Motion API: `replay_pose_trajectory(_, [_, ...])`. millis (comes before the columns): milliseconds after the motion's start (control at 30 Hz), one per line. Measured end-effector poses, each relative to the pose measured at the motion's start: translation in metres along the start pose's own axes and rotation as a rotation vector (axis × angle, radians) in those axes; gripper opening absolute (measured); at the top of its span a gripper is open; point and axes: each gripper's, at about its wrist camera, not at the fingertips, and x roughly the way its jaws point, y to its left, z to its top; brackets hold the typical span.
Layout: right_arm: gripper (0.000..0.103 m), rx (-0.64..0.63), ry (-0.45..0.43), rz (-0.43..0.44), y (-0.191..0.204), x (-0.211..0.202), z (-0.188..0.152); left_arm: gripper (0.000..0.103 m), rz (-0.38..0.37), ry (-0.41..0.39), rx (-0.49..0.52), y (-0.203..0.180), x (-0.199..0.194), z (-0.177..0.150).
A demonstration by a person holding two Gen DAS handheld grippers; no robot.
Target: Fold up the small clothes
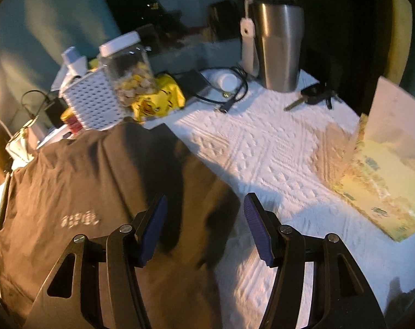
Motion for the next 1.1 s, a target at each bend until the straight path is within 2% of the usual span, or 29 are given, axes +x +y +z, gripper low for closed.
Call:
replay_pose_trajectory(167, [0.062,0.044,0.039,0.000,-0.012,0.020,0.000,0.102,0.011,0.013,0.009,-0.002,0.010,0.003])
replay_pose_trajectory(233, [0.062,0.033,0.029,0.002,-0.012,0.021,-0.002,0.102,0.011,0.018,0.008,-0.002,0.012,0.004])
replay_pose_trajectory(300, [0.030,0.021,0.024,0.022,-0.009,0.021,-0.003,0.102,0.010,0.025,0.003,-0.003,0.015,0.003])
replay_pose_trajectory(333, [0.008,0.030,0.027,0.047,-0.010,0.022,-0.003,0.102,0.008,0.029,0.002,-0.003,0.015,0.003])
replay_pose_trajectory(467, [0.008,0.051,-0.014,0.083,-0.011,0.010,-0.002,0.102,0.002,0.023,0.013,-0.005,0.012,0.003])
replay_pose_trajectory(567, [0.008,0.025,-0.087,0.112,-0.003,-0.012,0.004,0.102,-0.001,0.014,0.006,-0.003,0.008,0.003])
replay_pose_trajectory(833, [0.008,-0.241,-0.237,0.183,0.061,-0.064,0.000,0.102,-0.017,-0.005,-0.029,0.005,-0.003,0.000])
replay_pose_trajectory(1100, [0.008,-0.458,-0.154,0.261,0.118,-0.057,-0.040,0.102,-0.030,-0.001,-0.039,0.010,-0.011,-0.010])
